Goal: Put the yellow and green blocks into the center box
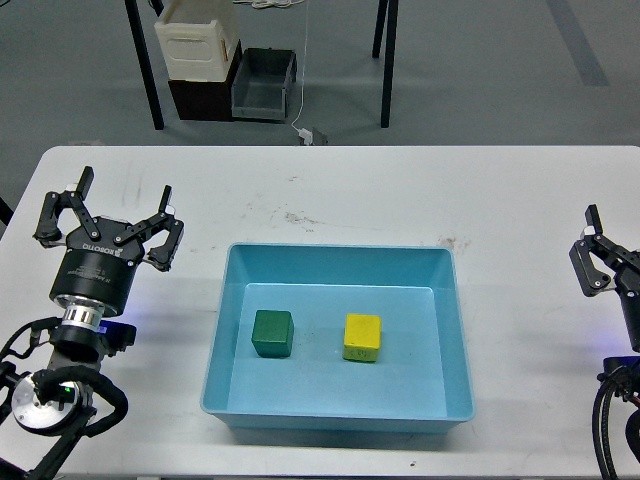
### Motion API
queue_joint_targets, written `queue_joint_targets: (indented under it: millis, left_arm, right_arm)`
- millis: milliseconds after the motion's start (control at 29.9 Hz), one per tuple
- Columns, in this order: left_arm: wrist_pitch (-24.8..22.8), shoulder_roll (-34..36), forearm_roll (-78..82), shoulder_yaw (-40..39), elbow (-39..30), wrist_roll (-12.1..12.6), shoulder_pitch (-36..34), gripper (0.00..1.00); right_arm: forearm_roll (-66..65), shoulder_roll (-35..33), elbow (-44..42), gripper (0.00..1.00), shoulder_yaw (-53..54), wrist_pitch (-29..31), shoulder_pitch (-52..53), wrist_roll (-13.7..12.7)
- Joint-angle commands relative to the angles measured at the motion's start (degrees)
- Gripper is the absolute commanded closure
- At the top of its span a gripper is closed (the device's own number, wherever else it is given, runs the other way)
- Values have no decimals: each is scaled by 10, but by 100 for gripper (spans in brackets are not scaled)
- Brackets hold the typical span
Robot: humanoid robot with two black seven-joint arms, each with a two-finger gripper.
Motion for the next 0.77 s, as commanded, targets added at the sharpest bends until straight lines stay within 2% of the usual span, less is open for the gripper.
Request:
queue_joint_targets:
  millis: [0,234,435,536,736]
  left_arm:
    - [-1,-33,-10,-3,-3,7,22,0]
    - [-1,-51,-20,-3,-3,22,38,0]
    - [-15,-49,-20,-6,-3,77,55,0]
    - [-38,-50,-21,-7,-3,77,59,0]
    - [-39,-51,-24,-9,-2,76,65,0]
  right_arm:
    - [10,0,-4,0,-2,2,-18,0]
    - [10,0,-5,0,-4,3,-24,1]
    - [8,0,-16,0,-6,3,-25,6]
    - [8,0,-26,0,-7,3,-25,7]
    - [8,0,-28,0,-8,3,-25,7]
